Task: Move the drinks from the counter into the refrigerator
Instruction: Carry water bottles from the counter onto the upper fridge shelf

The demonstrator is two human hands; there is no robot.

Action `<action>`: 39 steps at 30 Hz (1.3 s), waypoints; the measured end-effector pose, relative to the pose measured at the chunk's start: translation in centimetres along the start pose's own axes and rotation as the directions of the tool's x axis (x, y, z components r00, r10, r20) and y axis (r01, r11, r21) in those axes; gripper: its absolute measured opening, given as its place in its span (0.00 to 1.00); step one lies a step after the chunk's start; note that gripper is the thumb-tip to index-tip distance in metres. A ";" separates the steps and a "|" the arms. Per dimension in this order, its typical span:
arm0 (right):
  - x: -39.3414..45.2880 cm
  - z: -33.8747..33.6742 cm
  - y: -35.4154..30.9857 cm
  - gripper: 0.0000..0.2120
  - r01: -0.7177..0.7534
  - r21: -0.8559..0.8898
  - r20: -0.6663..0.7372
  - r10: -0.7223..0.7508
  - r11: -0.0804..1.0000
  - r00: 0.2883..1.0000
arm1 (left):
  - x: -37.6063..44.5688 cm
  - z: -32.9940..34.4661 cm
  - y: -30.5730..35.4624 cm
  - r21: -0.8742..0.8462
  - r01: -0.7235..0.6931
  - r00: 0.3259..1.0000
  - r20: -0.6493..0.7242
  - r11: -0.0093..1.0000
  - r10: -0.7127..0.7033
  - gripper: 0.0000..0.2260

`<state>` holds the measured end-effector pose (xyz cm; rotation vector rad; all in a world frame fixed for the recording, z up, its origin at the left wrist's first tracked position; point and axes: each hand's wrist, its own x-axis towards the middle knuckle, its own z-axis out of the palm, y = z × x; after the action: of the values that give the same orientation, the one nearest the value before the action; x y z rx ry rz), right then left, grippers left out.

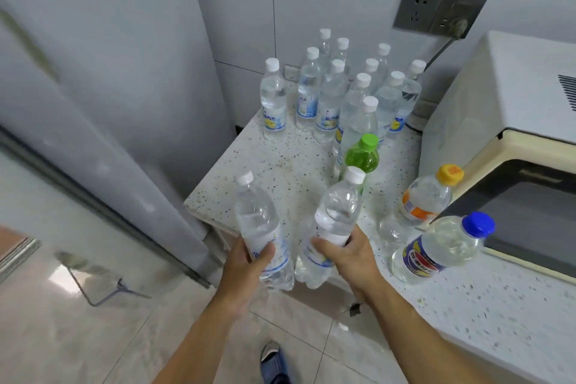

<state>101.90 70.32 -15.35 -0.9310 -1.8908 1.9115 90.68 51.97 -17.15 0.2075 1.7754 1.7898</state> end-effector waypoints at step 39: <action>-25.2 49.1 2.7 0.25 -0.402 -0.060 0.671 0.335 0.914 0.661 | -34.9 -44.8 -1.8 -0.426 -0.130 0.739 -0.644 0.895 -0.198 0.26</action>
<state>90.72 16.23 -15.59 -0.6723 -2.0380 2.8731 96.56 -4.37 -12.59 -0.7679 1.6983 2.3744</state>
